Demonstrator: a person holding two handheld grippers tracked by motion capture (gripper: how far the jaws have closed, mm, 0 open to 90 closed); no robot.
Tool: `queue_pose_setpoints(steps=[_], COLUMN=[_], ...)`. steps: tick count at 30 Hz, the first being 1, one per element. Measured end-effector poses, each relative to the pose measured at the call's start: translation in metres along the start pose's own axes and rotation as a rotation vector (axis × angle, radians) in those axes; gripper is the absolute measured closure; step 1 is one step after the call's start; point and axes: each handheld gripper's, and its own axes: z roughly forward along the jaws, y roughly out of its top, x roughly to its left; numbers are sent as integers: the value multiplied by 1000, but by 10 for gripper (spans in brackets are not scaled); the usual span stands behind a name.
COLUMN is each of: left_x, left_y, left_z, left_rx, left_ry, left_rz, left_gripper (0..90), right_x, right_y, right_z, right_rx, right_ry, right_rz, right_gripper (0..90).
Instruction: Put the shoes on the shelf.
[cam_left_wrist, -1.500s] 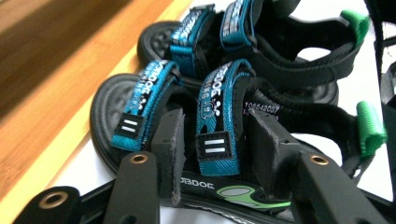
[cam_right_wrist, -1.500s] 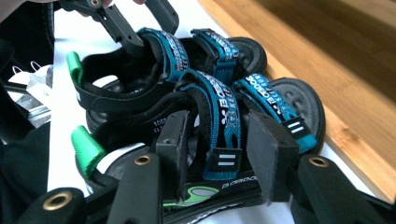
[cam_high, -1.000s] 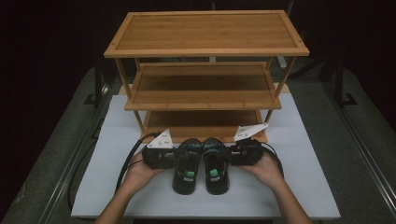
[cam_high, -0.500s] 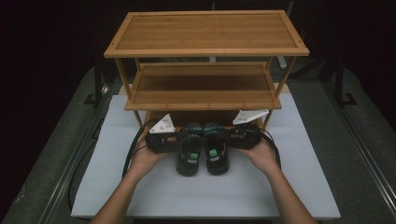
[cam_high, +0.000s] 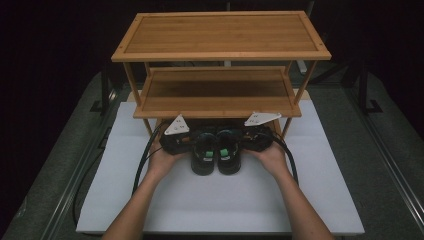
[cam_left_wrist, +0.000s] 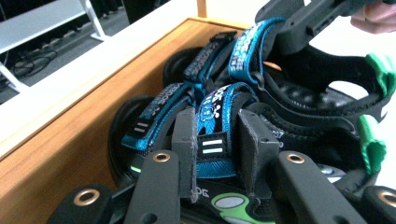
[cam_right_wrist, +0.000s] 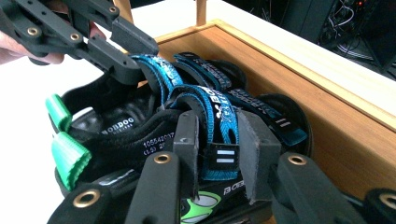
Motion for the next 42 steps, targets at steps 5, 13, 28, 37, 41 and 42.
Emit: queue_pose_setpoints(steps=[5,13,28,37,41,42], left_x=[0,-2,-6,-21,-29,-31], left_y=[-1,-8,-2,-13,-28,-32], left_z=[0,-2,-23,-51,-48,-46], left_rx=[17,23,0,22,75,90], left_ry=[-9,-46,-46,-27,-12,-11], left_rz=[7,-4,-69,-95,-103,-102], left_gripper=[699,694,461,348,231,198], right_x=[0,3,7,19,25,27], right_y=[-3,-8,-5,-21,-38,-42], right_z=[2,2,-17,-49,-50,-49], right_rx=[7,36,1,7,54,66], right_ry=[-1,14,26,27,12,5], right_rz=[-5,-6,31,63,75,79], right_gripper=[694,680,537,476,395,365])
